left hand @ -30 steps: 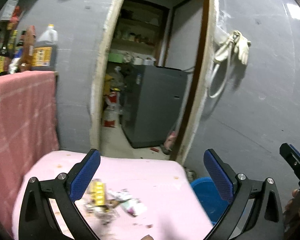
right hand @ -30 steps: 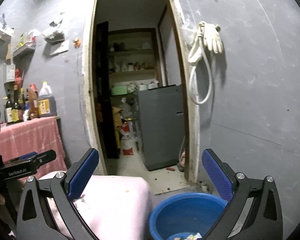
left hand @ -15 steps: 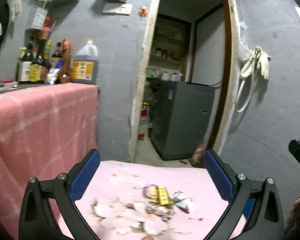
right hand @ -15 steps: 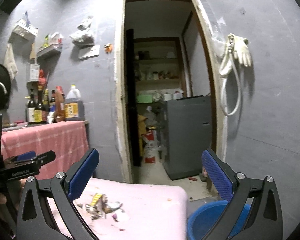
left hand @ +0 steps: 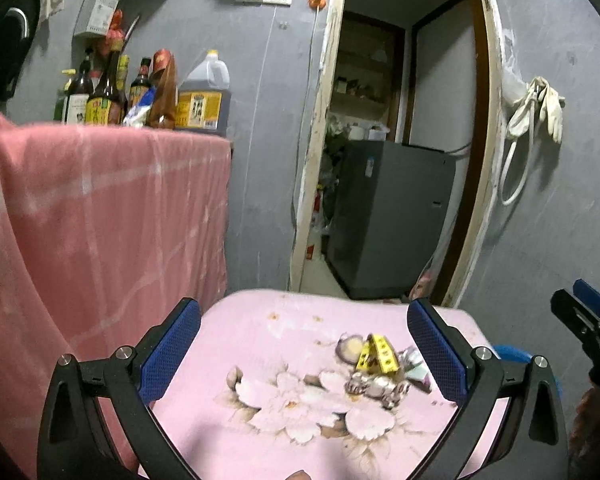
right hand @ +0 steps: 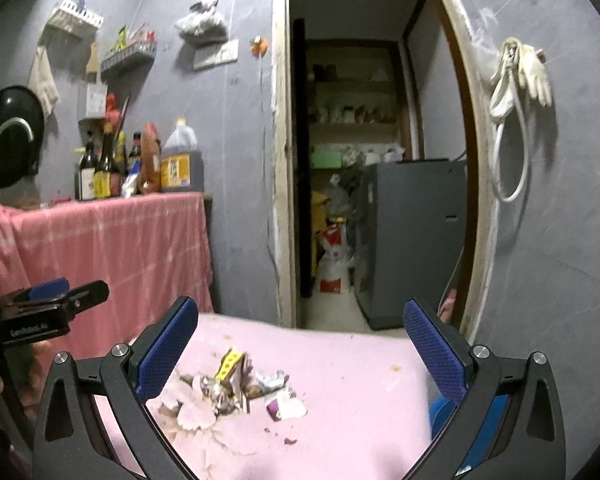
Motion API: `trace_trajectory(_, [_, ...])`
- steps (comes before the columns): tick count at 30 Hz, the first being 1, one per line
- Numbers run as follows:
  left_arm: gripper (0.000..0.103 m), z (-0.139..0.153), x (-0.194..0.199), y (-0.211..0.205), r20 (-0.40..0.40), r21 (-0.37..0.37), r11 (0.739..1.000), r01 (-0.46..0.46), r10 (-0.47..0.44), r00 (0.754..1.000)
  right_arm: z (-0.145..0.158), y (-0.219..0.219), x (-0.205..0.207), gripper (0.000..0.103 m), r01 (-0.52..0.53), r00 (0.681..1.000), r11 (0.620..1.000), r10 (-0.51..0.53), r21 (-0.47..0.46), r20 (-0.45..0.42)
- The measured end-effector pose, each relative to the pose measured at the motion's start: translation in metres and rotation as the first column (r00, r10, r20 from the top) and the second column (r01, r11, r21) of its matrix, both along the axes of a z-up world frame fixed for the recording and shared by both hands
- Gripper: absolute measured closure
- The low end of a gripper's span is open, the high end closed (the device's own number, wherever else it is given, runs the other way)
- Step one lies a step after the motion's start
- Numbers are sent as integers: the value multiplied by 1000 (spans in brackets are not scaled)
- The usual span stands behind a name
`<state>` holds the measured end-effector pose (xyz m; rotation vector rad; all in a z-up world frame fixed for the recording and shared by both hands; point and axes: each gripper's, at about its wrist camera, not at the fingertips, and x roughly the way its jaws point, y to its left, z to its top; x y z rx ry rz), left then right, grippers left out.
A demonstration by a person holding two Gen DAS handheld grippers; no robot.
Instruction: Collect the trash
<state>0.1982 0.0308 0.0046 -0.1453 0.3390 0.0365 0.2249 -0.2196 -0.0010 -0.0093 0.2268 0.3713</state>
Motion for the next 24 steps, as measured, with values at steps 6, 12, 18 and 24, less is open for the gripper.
trace_trajectory(6, [2,-27,15,1,-79,-21,999,49,-51,996,-28,8,22,0,-35,993,998,30,-43,-114])
trace_trajectory(12, [2,-51,35,-9,-183,-55,991,123,-132,974,-53,12,43,0,-79,970,994,60,-74,-237])
trace_trajectory(18, [3,-70,55,-17,-275,-98,980,176,-196,941,-70,9,59,12,-106,948,990,74,-89,-308])
trace_trajectory(24, [17,-82,75,-28,-333,-128,959,254,-282,900,-82,6,72,25,-127,934,985,81,-114,-347])
